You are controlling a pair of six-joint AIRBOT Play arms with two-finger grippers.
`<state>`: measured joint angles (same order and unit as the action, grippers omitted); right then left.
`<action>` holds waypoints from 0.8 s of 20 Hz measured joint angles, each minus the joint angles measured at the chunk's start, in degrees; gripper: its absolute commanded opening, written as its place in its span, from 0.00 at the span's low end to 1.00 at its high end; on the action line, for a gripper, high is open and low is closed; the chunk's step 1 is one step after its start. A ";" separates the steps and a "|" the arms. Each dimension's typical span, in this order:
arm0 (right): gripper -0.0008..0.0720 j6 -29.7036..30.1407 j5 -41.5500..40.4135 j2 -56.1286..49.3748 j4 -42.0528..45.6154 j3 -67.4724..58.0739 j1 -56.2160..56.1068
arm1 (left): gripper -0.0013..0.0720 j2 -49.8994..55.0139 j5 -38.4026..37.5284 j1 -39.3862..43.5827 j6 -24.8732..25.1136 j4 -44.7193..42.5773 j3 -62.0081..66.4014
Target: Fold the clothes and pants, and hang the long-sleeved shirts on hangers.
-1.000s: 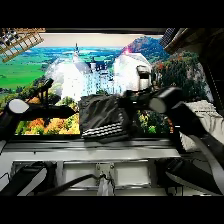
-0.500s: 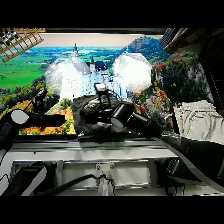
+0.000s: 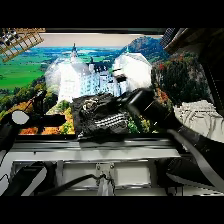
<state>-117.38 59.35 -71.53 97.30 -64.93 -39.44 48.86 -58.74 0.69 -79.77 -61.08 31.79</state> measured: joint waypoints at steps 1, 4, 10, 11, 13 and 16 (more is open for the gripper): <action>0.56 1.36 -0.11 0.15 -1.16 0.87 3.93 | 0.03 0.00 -0.02 0.00 0.00 0.13 0.00; 0.80 16.35 -1.75 -0.09 -18.80 3.61 16.83 | 0.19 0.00 -0.04 0.00 0.02 0.55 0.00; 0.79 43.71 3.52 -7.52 -45.62 5.68 33.24 | 0.36 0.00 1.36 0.00 1.97 7.63 0.00; 0.79 46.29 4.90 -9.29 -47.30 5.81 34.18 | 0.36 0.00 1.57 0.00 2.23 8.72 0.00; 0.79 49.75 6.91 -12.41 -49.88 5.92 34.73 | 0.36 0.00 1.86 0.00 2.62 10.10 0.00; 0.79 53.20 7.74 -15.96 -52.28 6.01 33.68 | 0.36 0.00 2.05 0.00 2.89 11.06 0.00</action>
<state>-64.18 67.09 -87.48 45.01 -58.92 -5.76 48.86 -56.69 0.69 -76.88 -50.02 31.79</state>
